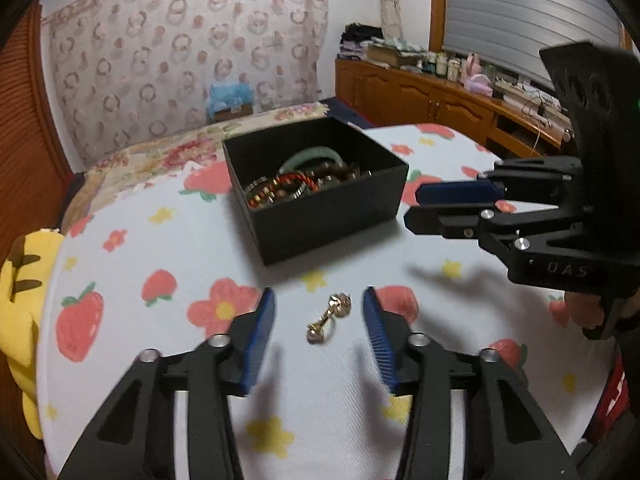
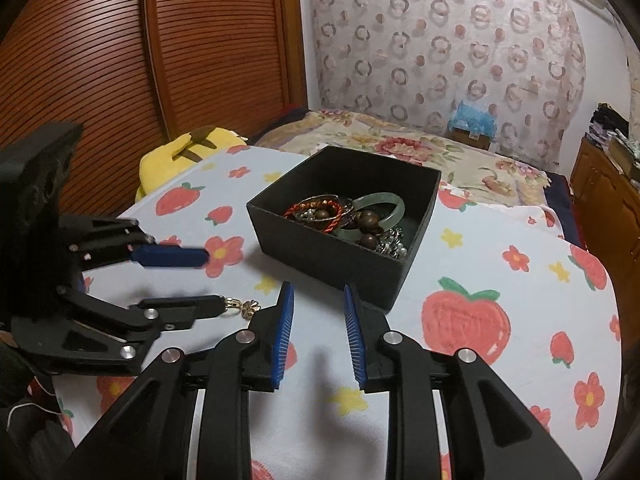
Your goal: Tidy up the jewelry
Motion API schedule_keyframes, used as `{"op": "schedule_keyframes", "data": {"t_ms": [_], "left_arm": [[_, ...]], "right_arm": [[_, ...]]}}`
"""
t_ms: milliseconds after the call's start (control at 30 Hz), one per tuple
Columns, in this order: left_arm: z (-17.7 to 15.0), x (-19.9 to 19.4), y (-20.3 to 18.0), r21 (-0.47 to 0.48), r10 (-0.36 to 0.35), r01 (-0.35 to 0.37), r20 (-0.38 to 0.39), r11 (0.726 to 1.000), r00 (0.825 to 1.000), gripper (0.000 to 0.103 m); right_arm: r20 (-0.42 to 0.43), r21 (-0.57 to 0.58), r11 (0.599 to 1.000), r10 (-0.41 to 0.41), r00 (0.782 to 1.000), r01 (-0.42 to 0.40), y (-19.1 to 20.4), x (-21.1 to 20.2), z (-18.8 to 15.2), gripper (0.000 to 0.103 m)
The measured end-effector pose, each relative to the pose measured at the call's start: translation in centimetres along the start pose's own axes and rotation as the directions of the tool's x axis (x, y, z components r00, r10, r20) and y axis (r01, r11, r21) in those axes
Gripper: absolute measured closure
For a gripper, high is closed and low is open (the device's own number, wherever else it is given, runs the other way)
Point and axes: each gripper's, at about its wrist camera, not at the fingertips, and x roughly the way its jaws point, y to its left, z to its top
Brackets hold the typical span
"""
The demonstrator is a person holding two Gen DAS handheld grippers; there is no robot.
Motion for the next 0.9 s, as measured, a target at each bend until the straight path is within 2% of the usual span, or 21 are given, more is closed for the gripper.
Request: {"op": "schedule_keyframes", "data": {"t_ms": [133,267,367,533,600,633,900], "left_arm": [[-0.3,0.8,0.0,0.002,-0.021,0.021,-0.025,1.000,0.999,0.079],[-0.6,1.3,0.3,-0.007,-0.039,0.039,-0.045,0.999,0.998,0.099],[-0.9,0.7,0.1,0.002,-0.037,0.037,-0.037,0.999,0.999,0.101],[-1.6,-1.0,0.9,-0.043,-0.030,0.030,-0.001,0.999,1.000,0.101],[-1.8,-1.6,1.4,-0.060,-0.028,0.028,0.011,0.998,1.000,0.101],[-1.9,-1.9,1.7,-0.068,-0.026,0.026,0.015,0.997,1.000,0.101],[-2.2,-3.5,3.1,-0.100,0.001,0.003,0.040,0.995,0.999,0.101]], "right_arm": [[-0.007,-0.003,1.000,0.004,1.000,-0.004,0.2,0.2,-0.1,0.075],[-0.021,-0.010,1.000,0.011,1.000,-0.011,0.4,0.7,0.1,0.075],[-0.033,-0.018,1.000,0.017,0.999,-0.018,0.8,1.2,-0.1,0.075],[-0.057,-0.038,0.999,0.032,0.998,-0.034,1.9,2.1,-0.4,0.075],[-0.066,-0.047,0.998,0.040,0.997,-0.043,2.4,2.5,-0.5,0.063],[-0.070,-0.052,0.997,0.046,0.996,-0.050,2.7,2.7,-0.5,0.061],[-0.135,-0.117,0.989,0.071,0.988,-0.087,5.1,4.8,-0.2,0.061]]}}
